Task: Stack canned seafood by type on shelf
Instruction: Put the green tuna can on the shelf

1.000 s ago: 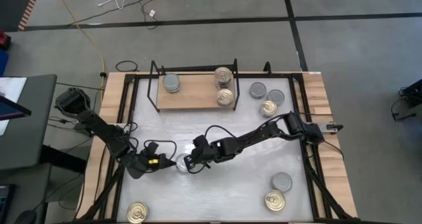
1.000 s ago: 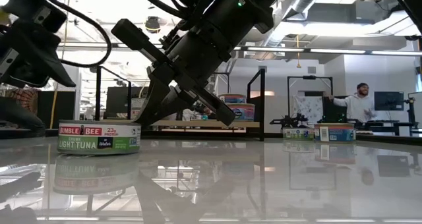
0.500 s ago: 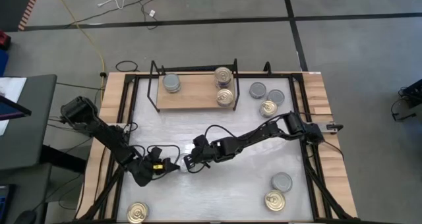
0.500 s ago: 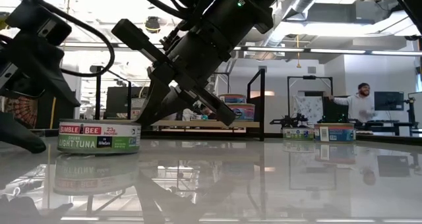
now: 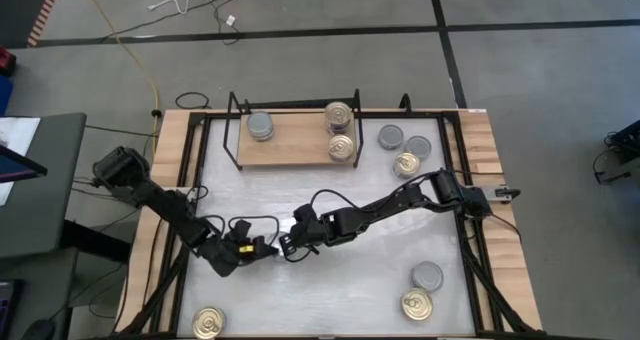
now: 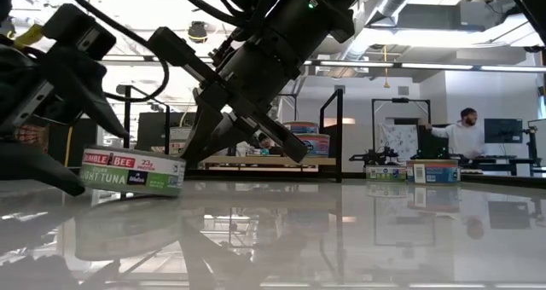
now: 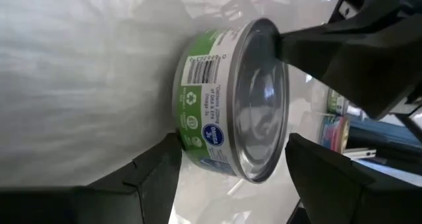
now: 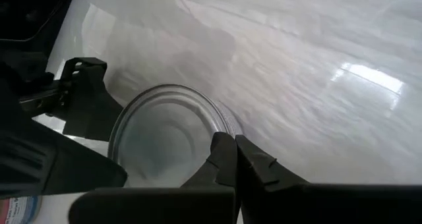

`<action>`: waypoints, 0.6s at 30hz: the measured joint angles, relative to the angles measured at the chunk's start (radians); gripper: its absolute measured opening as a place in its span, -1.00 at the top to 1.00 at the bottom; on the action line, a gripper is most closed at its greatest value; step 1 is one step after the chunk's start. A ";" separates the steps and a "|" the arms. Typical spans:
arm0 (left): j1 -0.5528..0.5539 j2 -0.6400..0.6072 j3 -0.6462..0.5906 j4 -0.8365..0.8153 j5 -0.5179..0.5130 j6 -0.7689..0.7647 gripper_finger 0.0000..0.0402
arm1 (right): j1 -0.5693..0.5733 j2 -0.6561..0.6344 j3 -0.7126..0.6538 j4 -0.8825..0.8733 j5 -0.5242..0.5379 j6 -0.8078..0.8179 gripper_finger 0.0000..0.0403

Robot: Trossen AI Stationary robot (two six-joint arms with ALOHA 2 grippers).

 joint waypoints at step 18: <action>0.034 -0.002 0.004 -0.013 0.132 0.035 -0.29 | -0.005 0.000 0.000 -0.014 -0.008 0.005 0.90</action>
